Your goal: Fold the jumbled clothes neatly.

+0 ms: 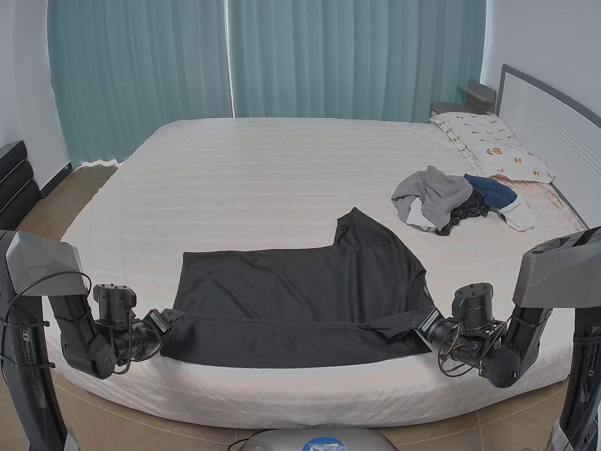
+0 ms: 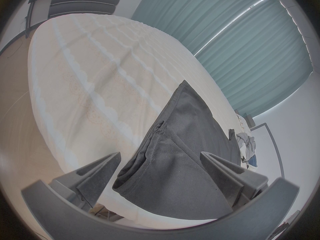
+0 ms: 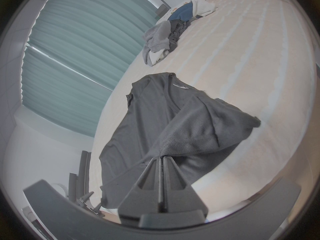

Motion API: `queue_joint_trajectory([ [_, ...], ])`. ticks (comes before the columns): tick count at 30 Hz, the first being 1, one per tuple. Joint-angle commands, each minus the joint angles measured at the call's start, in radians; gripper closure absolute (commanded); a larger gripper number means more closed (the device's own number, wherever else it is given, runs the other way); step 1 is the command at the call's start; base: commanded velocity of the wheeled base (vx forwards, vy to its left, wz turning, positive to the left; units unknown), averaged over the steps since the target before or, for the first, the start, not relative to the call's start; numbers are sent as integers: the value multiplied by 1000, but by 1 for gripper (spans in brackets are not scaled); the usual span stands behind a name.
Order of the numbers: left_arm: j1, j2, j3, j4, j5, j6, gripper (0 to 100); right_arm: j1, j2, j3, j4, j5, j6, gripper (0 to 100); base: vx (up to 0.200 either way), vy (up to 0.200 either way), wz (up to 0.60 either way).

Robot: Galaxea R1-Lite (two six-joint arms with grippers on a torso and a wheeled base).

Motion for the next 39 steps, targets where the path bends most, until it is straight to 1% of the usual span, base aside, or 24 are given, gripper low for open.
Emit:
queue_joint_trajectory([
  [1, 0, 2, 0, 0, 0, 0, 0, 4, 21, 34, -1, -1, -19, 100, 0, 0, 0],
  [5, 0, 1, -1, 0, 0, -2, 0, 5, 48, 48, -1, 1, -59, 100, 0, 0, 0],
  [12, 0, 2, -1, 0, 0, -2, 0, 10, 46, 69, -2, 2, -64, 100, 0, 0, 0],
  [13, 0, 2, -1, 0, 0, -2, 0, 10, 37, 71, -2, 2, -64, 0, 0, 0, 0],
  [17, 0, 2, -1, 0, 0, 0, 0, 8, -9, 92, -2, -3, -74, 0, 0, 0, 0],
  [20, 0, 2, -1, 0, 0, -2, 0, 0, -146, 123, 2, -3, -93, 0, 0, 0, 0],
  [22, 0, 2, -1, 0, 0, -2, 0, -4, -175, 131, 8, -1, -94, 0, 0, 0, 0],
  [24, 0, 2, -3, 0, 0, -2, 0, -16, -235, 132, 71, 1, -116, 0, 0, 0, 0],
  [26, 0, 2, -3, 0, 0, -2, 0, -30, -249, 123, 107, 4, -131, 0, 0, 0, 0],
  [30, 0, 2, -3, 0, 0, -2, 0, -62, -239, 117, 110, 19, -134, 0, 0, 0, 0],
  [32, 0, 2, -3, 0, 0, -2, 0, -82, -187, 97, 108, 65, -128, 0, 0, 0, 0],
  [33, 0, 2, -3, 0, 0, -2, 0, -82, -187, 97, 108, 65, -128, 0, 0, 0, 0],
  [34, 0, 2, -1, 0, 0, -2, 0, -115, -124, 82, 99, 97, -126, 0, 0, 0, 0],
  [37, 0, 2, -3, 0, 0, 0, 0, -141, -81, 72, 85, 117, -123, 0, 0, 0, 0],
  [39, 0, 2, -3, 0, 0, -2, 0, -162, -37, 74, 47, 168, -125, 0, 0, 0, 0],
])
